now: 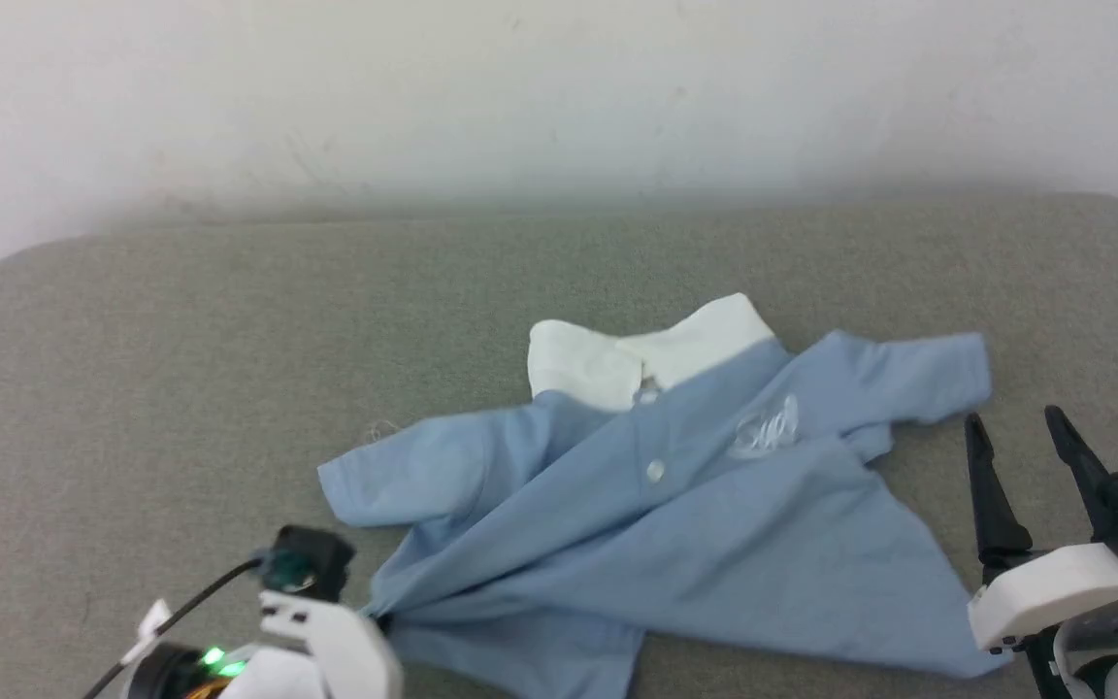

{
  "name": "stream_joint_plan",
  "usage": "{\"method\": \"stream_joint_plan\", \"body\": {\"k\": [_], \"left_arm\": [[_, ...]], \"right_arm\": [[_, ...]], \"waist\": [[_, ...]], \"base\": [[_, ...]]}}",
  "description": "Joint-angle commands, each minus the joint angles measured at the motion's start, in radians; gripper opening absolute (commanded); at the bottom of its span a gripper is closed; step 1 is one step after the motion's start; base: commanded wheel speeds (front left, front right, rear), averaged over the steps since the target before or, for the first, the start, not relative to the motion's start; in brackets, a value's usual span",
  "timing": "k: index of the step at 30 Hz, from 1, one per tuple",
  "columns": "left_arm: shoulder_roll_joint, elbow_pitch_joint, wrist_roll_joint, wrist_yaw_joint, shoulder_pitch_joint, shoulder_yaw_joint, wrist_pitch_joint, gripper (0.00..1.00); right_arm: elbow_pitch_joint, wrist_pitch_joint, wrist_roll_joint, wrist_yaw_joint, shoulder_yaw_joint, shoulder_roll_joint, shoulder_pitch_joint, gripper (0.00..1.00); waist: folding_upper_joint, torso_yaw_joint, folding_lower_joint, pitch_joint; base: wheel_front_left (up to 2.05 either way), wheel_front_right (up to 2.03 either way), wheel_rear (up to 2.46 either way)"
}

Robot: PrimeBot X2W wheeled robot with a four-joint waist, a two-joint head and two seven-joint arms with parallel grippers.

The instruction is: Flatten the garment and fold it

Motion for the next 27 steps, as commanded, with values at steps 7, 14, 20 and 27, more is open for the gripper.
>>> {"method": "stream_joint_plan", "body": {"k": [7,14,20,27], "left_arm": [[0.074,-0.086,-0.047,0.044,0.182,0.070,0.079,0.00],[0.027,-0.105,-0.017,0.066,0.110,0.105,-0.114,1.00],[0.011,-0.017,-0.017,0.020,-0.042,0.112,-0.260,1.00],[0.086,0.230,-0.049,-0.122,-0.299,0.056,-0.140,1.00]], "right_arm": [[0.028,0.015,-0.012,-0.002,-0.008,0.023,0.021,1.00],[0.038,0.022,-0.016,-0.002,0.000,0.026,0.017,1.00],[0.007,0.029,-0.011,-0.002,0.015,0.019,-0.006,1.00],[-0.042,0.036,-0.004,-0.002,0.042,0.010,-0.039,1.00]], "waist": [[0.0000,0.048,0.0002,-0.057],[0.0000,0.053,0.0002,-0.059],[0.0000,0.032,0.0002,-0.011],[0.0000,-0.016,0.0002,0.077]], "base": [[0.00,0.00,0.00],[0.00,0.00,0.00],[0.00,0.00,0.00],[0.00,0.00,0.00]]}}
